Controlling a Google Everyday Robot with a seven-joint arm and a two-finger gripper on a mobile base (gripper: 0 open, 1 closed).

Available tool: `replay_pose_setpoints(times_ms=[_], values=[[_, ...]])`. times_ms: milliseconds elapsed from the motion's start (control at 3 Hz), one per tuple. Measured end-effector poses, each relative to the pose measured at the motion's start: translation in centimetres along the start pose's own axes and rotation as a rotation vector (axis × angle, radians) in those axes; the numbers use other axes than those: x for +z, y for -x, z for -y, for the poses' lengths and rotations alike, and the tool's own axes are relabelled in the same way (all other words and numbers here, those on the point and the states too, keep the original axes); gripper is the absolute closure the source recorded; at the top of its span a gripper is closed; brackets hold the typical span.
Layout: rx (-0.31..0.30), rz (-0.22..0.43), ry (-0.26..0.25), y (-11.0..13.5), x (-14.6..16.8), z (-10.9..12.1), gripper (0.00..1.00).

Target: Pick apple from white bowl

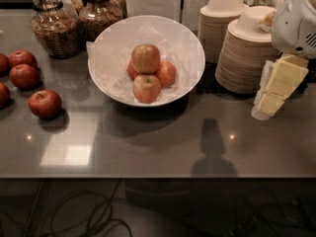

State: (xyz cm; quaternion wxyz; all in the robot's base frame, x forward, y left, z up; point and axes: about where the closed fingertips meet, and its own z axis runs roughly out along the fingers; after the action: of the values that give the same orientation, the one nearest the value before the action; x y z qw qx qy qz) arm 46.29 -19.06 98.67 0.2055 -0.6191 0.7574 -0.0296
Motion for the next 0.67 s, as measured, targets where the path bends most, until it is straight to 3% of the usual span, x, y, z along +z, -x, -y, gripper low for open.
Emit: replay_pose_setpoints(times_ms=[333,667], values=[[-0.029,0.065,-0.005,2.62,0.80,1.79,0.00],[-0.029,0.065,-0.006,2.64,0.81,1.80,0.00]])
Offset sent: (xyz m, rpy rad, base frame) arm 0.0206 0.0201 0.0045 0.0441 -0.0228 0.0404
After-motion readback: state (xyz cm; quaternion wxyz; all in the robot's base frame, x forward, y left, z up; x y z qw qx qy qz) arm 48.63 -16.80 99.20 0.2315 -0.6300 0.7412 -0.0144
